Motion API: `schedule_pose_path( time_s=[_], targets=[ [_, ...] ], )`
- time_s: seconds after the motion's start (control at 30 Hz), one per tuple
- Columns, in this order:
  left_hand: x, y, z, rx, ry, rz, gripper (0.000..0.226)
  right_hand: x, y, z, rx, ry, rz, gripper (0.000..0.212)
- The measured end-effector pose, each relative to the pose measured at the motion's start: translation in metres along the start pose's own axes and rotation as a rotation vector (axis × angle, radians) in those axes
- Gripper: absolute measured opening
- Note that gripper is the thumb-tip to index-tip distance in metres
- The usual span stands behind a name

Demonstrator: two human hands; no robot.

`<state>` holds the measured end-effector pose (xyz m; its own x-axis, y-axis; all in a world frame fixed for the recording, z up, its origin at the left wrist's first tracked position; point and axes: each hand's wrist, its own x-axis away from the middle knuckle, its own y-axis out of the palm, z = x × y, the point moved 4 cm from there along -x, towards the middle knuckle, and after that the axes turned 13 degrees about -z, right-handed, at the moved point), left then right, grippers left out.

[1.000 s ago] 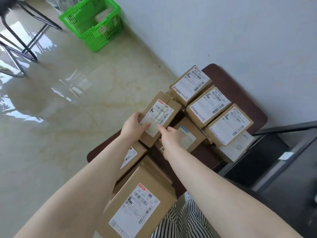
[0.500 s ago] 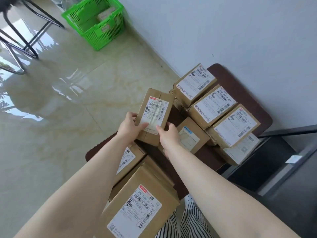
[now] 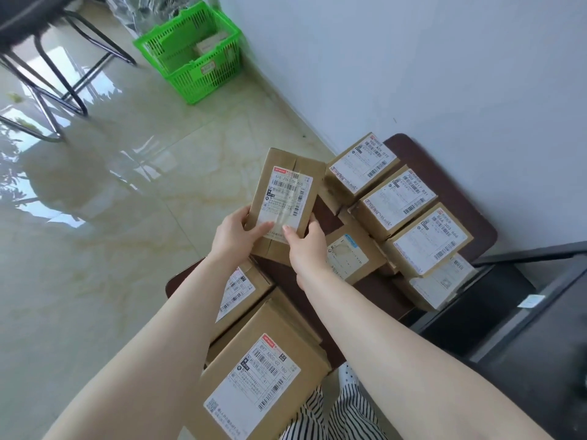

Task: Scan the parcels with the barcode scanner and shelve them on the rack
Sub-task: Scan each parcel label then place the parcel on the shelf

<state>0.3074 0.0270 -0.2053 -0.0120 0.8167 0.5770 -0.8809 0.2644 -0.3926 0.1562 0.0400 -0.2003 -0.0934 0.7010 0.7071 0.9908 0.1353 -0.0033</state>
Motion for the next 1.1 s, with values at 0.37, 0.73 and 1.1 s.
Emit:
schedule_pose_path(
  time_s=[0.37, 0.73, 1.1],
  targets=[
    [0.072, -0.023, 0.05, 0.014, 0.044, 0.142, 0.029, 0.075, -0.011, -0.048, 0.015, -0.193, -0.082, 0.042],
    [0.151, 0.066, 0.144, 0.208, 0.171, 0.048, 0.044, 0.165, -0.116, -0.072, -0.193, -0.475, 0.075, 0.039],
    [0.189, 0.202, 0.23, 0.461, 0.178, -0.545, 0.085, 0.247, -0.262, -0.028, -0.444, -0.342, 0.227, 0.052]
  ],
)
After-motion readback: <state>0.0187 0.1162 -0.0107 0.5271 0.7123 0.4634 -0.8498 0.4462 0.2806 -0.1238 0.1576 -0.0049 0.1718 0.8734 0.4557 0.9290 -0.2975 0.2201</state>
